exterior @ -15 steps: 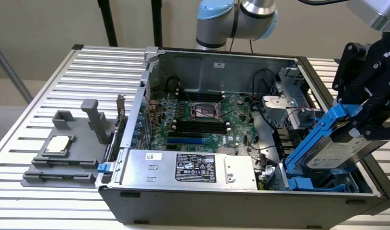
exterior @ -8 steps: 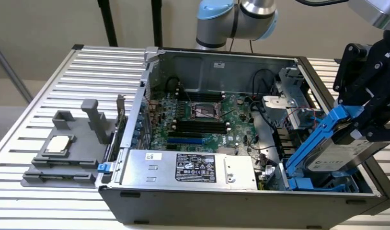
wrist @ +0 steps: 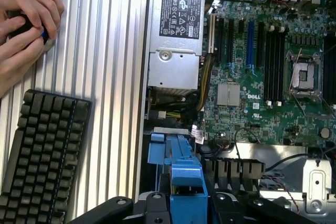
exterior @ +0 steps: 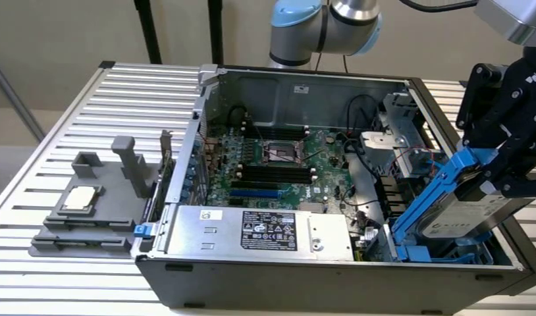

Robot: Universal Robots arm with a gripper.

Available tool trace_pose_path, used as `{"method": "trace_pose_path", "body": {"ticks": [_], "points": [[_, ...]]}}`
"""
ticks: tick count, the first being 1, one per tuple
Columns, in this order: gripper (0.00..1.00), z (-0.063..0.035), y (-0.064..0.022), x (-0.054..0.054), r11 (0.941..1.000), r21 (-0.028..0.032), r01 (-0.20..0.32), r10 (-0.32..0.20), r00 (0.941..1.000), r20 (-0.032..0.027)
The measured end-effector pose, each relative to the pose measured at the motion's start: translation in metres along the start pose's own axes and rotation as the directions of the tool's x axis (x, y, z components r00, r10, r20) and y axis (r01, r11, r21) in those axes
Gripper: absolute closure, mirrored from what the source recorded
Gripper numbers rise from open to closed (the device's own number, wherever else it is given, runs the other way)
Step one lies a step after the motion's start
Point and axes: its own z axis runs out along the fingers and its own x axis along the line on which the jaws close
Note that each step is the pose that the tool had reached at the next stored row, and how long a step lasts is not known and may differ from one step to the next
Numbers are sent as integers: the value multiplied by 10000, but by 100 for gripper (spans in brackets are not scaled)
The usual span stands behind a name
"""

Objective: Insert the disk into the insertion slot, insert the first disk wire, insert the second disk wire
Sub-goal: 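Insert the disk into the insertion slot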

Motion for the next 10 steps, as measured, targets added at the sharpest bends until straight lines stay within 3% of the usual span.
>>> {"method": "trace_pose_path", "body": {"ticks": [10], "points": [[68,58,0,-22,10000,-2,36,-36,10000,-1]]}}
